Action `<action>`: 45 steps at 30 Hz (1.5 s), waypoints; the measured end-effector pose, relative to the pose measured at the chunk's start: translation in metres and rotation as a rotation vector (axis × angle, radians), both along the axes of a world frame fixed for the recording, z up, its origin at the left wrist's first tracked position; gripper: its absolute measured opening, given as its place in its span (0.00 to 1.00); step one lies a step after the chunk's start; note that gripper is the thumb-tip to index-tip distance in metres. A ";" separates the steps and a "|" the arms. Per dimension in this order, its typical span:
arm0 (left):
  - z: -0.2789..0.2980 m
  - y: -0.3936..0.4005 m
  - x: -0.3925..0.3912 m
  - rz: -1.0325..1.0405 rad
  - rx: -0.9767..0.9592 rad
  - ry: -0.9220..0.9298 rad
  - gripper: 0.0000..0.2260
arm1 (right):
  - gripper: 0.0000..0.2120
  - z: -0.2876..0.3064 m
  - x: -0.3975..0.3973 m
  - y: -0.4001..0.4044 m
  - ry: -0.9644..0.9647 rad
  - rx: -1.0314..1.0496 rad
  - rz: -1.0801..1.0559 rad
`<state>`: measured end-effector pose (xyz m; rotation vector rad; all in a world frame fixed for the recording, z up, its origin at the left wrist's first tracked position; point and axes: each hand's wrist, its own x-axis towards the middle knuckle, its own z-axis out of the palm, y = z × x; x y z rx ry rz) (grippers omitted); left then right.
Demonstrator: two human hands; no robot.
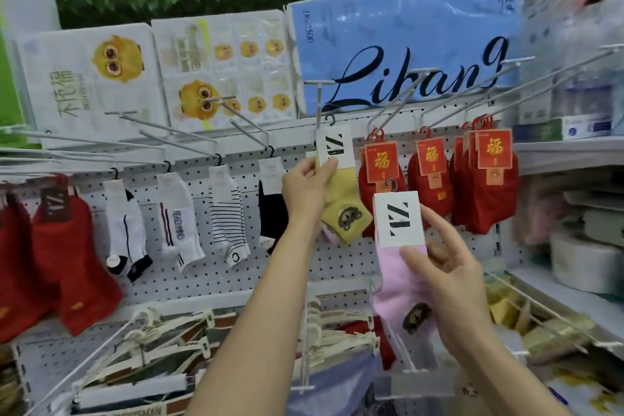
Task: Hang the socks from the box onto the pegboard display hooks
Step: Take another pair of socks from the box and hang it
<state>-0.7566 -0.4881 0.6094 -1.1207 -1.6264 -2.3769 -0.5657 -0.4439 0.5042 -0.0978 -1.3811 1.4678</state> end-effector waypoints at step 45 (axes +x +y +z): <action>0.051 -0.024 -0.030 0.448 -0.113 0.770 0.08 | 0.29 0.078 -0.174 0.058 -0.063 0.189 -0.094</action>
